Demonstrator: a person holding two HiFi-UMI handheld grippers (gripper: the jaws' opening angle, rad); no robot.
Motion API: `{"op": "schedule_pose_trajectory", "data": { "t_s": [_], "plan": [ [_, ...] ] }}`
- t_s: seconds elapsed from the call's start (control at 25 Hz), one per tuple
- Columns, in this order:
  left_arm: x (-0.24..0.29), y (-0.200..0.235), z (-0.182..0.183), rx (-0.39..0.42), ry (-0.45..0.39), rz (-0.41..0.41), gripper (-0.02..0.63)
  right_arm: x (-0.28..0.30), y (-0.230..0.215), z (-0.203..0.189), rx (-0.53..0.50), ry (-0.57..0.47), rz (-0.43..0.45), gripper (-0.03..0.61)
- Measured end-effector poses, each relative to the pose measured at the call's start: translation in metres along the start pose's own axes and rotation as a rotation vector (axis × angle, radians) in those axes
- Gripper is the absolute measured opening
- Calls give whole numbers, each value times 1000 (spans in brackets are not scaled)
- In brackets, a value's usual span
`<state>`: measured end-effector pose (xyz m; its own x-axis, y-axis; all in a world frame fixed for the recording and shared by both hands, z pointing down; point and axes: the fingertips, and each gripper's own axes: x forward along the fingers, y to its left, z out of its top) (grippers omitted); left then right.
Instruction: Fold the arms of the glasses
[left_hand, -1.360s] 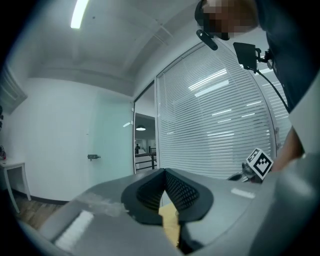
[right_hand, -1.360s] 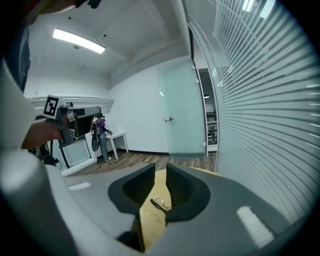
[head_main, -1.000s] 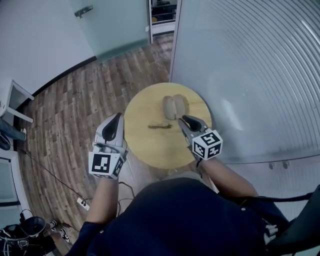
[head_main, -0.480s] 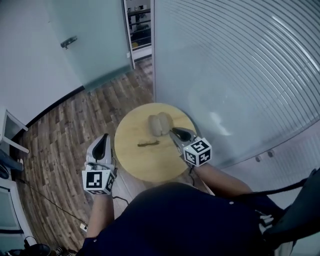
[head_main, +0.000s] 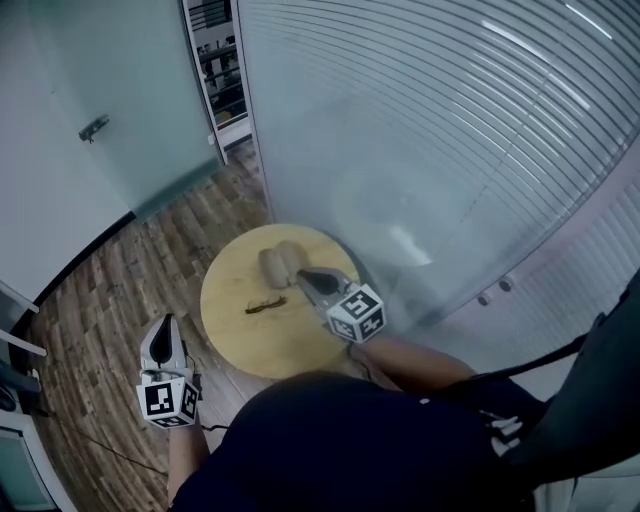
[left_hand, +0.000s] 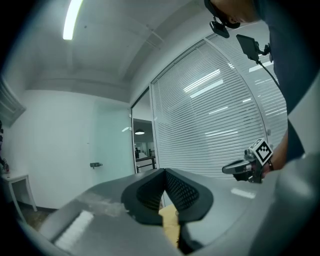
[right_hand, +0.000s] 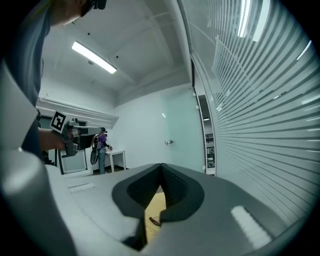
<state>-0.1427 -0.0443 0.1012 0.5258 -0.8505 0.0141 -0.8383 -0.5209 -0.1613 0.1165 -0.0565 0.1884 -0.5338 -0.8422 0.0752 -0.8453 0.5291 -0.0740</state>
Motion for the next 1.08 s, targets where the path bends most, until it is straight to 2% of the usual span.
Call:
{"op": "schedule_pose_trajectory", "data": {
  "t_s": [0.4, 0.64, 0.84, 1.08],
  "plan": [
    [-9, -20, -11, 14, 9, -53, 2, -10, 7, -31, -38, 46, -19, 9],
    [-34, -21, 16, -20, 26, -66, 2, -36, 32, 4, -50, 59, -33, 9],
    [-35, -25, 0, -20, 29, -47, 2, -34, 26, -17, -66, 60, -9, 9],
    [-33, -26, -21, -49, 32, -30, 2, -29, 18, -38, -94, 72, -30, 9]
  ]
}}
